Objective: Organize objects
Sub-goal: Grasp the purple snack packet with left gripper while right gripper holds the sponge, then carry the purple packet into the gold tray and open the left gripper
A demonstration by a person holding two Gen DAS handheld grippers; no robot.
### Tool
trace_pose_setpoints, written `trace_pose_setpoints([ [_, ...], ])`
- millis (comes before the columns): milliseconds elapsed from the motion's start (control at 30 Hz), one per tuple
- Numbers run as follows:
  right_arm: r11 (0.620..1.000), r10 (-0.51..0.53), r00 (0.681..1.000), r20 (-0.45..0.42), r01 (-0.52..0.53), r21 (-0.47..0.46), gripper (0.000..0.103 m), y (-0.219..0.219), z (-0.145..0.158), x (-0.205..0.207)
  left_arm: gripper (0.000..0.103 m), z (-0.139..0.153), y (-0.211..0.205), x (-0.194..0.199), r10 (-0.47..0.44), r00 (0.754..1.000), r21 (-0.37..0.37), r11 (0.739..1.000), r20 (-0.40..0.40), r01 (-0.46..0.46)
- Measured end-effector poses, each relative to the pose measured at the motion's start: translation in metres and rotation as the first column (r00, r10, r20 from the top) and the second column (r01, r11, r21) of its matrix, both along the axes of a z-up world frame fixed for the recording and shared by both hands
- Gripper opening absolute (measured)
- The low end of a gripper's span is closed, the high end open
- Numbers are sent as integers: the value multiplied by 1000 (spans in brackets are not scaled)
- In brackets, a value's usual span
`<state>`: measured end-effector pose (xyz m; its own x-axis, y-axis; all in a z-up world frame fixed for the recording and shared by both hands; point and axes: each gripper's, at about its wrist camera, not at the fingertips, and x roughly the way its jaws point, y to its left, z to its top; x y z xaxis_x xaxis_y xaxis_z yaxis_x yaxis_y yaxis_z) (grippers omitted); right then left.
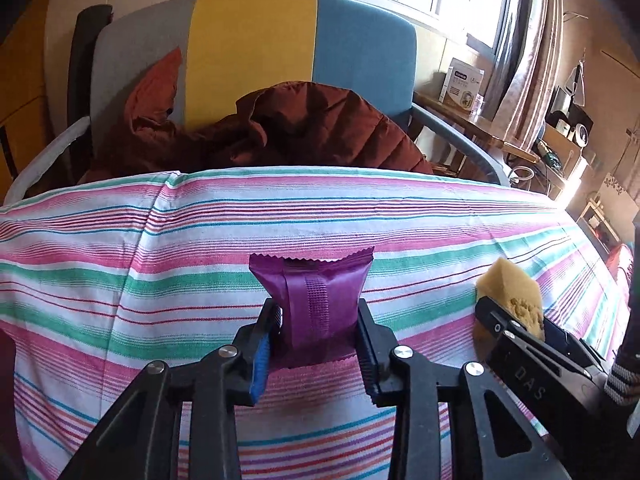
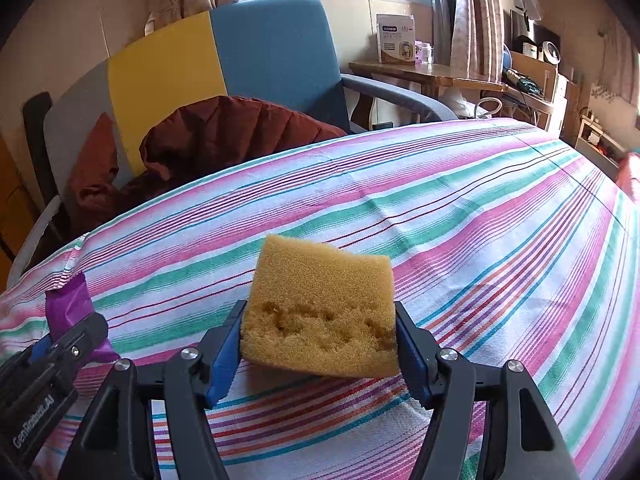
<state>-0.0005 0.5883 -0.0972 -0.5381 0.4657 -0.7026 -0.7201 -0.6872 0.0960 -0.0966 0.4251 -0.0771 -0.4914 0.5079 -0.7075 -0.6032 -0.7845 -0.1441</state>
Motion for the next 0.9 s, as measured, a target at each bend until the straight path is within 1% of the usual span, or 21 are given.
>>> trace_pose_setpoints([
  [133, 999, -6, 1000, 11, 5, 41, 68, -6, 4, -1, 36, 1, -23, 4, 40, 999, 35, 999, 22, -41],
  [233, 997, -6, 1000, 21, 4, 73, 68, -10, 6, -3, 36, 0, -43, 11, 66, 997, 45, 997, 44, -68],
  [333, 995, -5, 1000, 31, 2, 103, 68, -14, 8, -5, 36, 5, -62, 20, 87, 995, 66, 994, 45, -90],
  [533, 986, 2, 999, 53, -11, 165, 68, -23, 13, -8, 36, 12, -91, 50, 62, 997, 94, 993, 43, -66],
  [667, 977, 12, 998, 58, -24, 211, 68, -32, 17, -10, 36, 22, -115, 72, 40, 997, 153, 987, 66, -50],
  [800, 967, 40, 998, 47, -50, 252, 68, -41, 22, -10, 36, 38, -141, 91, 23, 999, 184, 982, 36, -29],
  [900, 962, 53, 998, 42, -63, 265, 68, -45, 24, -10, 36, 49, -165, 102, 32, 999, 199, 979, 13, -34],
])
